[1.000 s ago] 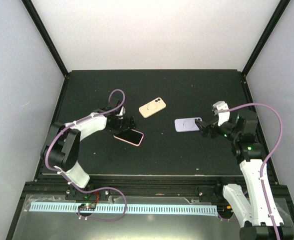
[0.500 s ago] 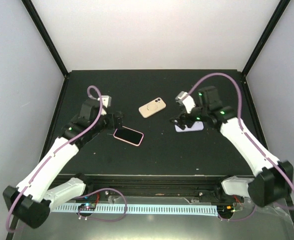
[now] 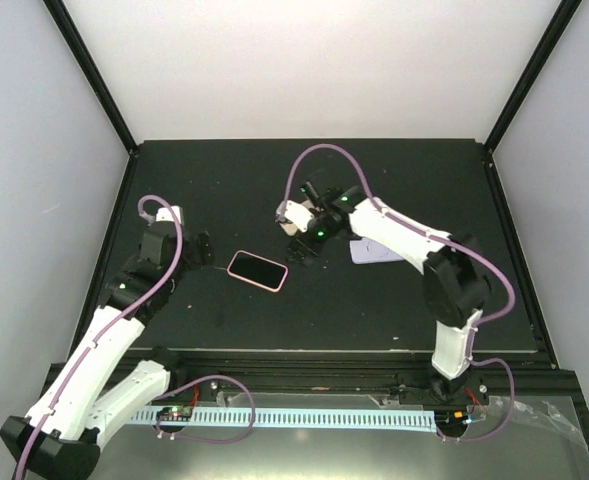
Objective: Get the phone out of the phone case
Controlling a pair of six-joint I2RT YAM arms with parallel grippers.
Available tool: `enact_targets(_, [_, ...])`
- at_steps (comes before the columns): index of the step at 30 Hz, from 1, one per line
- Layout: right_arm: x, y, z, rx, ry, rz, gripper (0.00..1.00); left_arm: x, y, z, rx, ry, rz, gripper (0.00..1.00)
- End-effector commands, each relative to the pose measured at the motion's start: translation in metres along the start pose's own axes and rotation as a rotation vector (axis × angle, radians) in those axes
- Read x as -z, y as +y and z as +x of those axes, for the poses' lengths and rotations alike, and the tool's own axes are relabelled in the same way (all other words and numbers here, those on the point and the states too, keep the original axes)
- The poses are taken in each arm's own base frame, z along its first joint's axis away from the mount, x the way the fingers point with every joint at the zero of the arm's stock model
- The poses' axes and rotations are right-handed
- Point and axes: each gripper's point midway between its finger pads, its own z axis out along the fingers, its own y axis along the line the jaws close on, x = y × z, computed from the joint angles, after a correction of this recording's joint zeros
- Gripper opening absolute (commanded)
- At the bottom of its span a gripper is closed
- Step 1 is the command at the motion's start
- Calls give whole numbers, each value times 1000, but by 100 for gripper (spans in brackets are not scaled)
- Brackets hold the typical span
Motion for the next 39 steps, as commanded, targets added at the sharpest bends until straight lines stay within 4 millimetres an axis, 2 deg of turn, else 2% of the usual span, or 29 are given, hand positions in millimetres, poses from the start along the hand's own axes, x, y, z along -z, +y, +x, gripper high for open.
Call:
enact_targets(1, [-20, 2, -15, 27, 50, 12, 100, 9, 11, -11, 58, -50, -41, 99])
enact_targets(9, [-75, 10, -15, 35, 161, -16, 100, 8, 12, -11, 63, -40, -40, 99])
enact_targets(18, [-108, 27, -9, 56, 257, -33, 100, 8, 12, -11, 60, -41, -43, 99])
enact_targets(29, [-122, 52, 4, 81, 320, -75, 100, 8, 12, -11, 56, -41, -41, 99])
enact_targets(39, [-135, 27, 23, 7, 403, 179, 100, 8, 15, -11, 57, -44, -54, 99])
